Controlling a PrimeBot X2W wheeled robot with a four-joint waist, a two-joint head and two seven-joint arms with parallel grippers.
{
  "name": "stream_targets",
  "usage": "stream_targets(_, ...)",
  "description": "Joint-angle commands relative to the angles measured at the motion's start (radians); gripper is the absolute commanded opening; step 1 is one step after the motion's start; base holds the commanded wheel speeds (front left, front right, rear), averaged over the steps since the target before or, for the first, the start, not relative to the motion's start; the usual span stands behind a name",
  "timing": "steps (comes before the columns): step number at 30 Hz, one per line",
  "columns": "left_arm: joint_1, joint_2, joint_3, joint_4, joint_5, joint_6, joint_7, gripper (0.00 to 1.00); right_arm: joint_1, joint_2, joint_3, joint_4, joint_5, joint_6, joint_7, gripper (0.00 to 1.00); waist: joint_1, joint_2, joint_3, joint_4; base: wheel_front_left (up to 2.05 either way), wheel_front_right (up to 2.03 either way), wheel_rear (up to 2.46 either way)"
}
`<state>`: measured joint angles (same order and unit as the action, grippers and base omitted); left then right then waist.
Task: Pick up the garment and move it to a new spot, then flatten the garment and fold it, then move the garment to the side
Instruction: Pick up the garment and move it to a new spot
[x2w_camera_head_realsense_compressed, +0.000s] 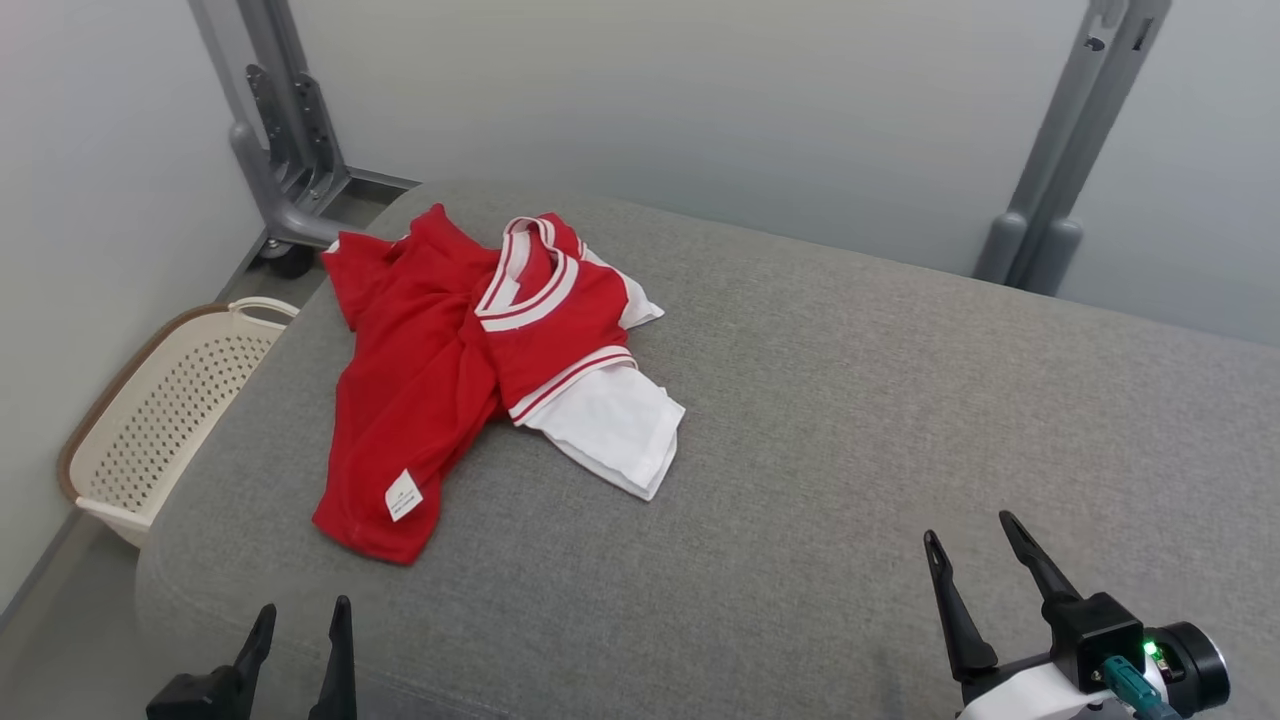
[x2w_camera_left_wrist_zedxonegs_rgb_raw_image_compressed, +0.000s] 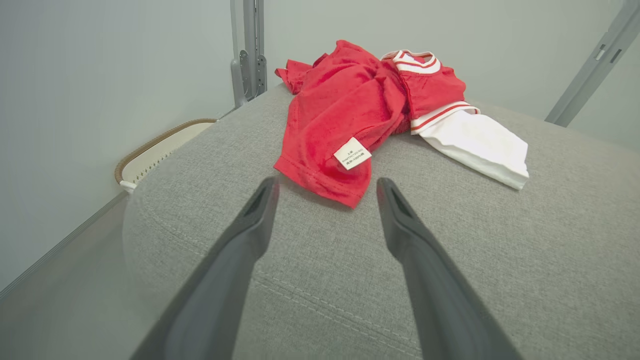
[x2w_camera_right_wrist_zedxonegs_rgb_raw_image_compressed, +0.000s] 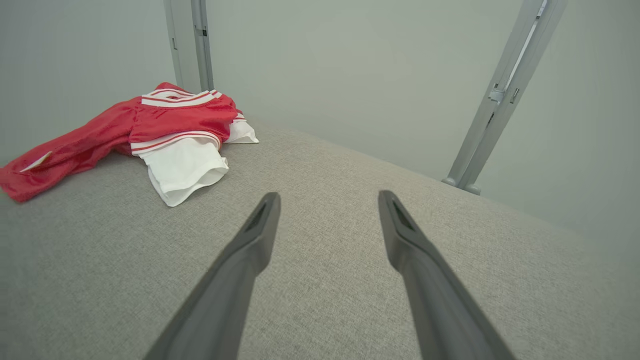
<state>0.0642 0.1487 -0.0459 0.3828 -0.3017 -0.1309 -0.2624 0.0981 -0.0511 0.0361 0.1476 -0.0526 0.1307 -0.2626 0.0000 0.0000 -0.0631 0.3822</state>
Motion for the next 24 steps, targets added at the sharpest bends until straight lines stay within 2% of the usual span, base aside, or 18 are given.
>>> stream_targets(1, 0.007, 0.007, 0.004, -0.007, -0.003, 0.000, -0.004, 1.00, -0.004, -0.002, 0.001, 0.001, 0.010, 0.000, -0.004, 1.00, 0.0000, 0.0000, -0.007, 0.038, 0.00, 0.00, 0.00)
stream_targets(5, -0.002, -0.014, 0.013, -0.003, -0.023, 0.000, -0.004, 1.00, -0.007, -0.002, 0.009, -0.014, 0.012, 0.000, -0.004, 1.00, 0.0000, 0.0000, 0.007, 0.024, 0.00, 0.00, 0.00)
stream_targets(12, -0.170, -0.037, -0.023, 0.033, -0.087, 0.000, 0.026, 1.00, -0.023, -0.010, 0.015, -0.047, -0.001, 0.000, -0.004, 1.00, 0.0000, 0.0000, 0.089, -0.019, 0.00, 0.00, 0.00)
stream_targets(20, -0.520, -0.051, -0.136, 0.107, -0.130, 0.000, 0.256, 1.00, -0.109, -0.060, 0.033, -0.079, -0.001, 0.000, -0.004, 1.00, 0.0000, 0.0000, 0.271, -0.091, 0.00, 0.00, 0.00)
stream_targets(24, -0.679, -0.027, -0.182, 0.180, -0.126, 0.000, 0.347, 1.00, -0.145, -0.079, 0.050, -0.081, 0.006, 0.000, -0.004, 1.00, 0.0000, 0.0000, 0.333, -0.136, 0.00, 0.00, 0.00)
